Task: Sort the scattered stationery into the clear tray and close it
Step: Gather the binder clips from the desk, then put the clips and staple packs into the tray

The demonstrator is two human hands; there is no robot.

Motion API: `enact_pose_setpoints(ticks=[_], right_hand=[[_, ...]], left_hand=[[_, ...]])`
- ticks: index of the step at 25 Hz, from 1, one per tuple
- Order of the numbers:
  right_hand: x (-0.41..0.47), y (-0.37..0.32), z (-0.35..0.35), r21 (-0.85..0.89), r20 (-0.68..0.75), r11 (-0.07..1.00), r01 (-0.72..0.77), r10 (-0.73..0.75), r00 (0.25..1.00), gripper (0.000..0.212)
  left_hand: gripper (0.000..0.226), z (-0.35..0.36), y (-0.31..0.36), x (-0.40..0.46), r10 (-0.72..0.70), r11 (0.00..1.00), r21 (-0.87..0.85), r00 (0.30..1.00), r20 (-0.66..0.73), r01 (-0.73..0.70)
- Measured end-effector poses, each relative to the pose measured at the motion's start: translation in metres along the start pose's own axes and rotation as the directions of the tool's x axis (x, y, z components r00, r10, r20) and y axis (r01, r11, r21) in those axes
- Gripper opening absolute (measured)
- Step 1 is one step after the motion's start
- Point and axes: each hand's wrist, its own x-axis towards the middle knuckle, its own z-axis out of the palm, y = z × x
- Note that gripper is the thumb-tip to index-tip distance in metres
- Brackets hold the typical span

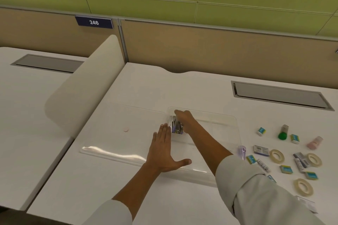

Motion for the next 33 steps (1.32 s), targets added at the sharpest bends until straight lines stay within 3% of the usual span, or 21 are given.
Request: enact_pose_setpoints(ticks=[3, 5, 10, 15, 21, 26, 29, 33], right_hand=[[-0.008, -0.007, -0.017, 0.020, 0.069, 0.999, 0.032, -0.033, 0.997, 0.057], [-0.016, -0.007, -0.030, 0.051, 0.082, 0.997, 0.059, -0.063, 0.995, 0.069], [-0.037, 0.013, -0.077, 0.286, 0.065, 0.954, 0.093, -0.116, 0.991, 0.056], [-0.060, 0.059, -0.132, 0.631, 0.113, 0.776, 0.005, -0.099, 0.989, 0.055], [-0.084, 0.127, -0.212, 0.839, 0.097, 0.543, -0.035, -0.087, 0.991, 0.062], [-0.102, 0.195, -0.290, 0.931, 0.032, 0.366, -0.001, -0.079, 0.996, 0.066], [-0.110, 0.227, -0.324, 0.950, 0.016, 0.311, 0.004, -0.061, 0.998, 0.066], [-0.115, 0.253, -0.348, 0.963, 0.048, 0.267, -0.034, -0.048, 0.998, 0.067]], left_hand=[[0.138, 0.000, -0.001, 0.000, -0.004, 0.999, 0.035, 1.000, 0.004, 0.004], [0.138, -0.001, 0.000, 0.001, -0.001, 0.999, 0.045, 1.000, -0.001, 0.001], [0.135, -0.005, 0.002, 0.001, 0.045, 0.997, 0.067, 0.999, -0.027, -0.043], [0.129, -0.011, 0.030, 0.004, 0.125, 0.990, 0.079, 0.989, -0.075, -0.119], [0.090, 0.015, 0.125, 0.012, 0.295, 0.955, 0.009, 0.948, -0.124, -0.296], [0.059, 0.052, 0.219, 0.008, 0.473, 0.873, -0.054, 0.868, -0.154, -0.485], [0.052, 0.074, 0.263, 0.001, 0.464, 0.879, -0.088, 0.883, -0.062, -0.468], [0.044, 0.099, 0.296, -0.002, 0.375, 0.926, -0.001, 0.919, 0.120, -0.377]])
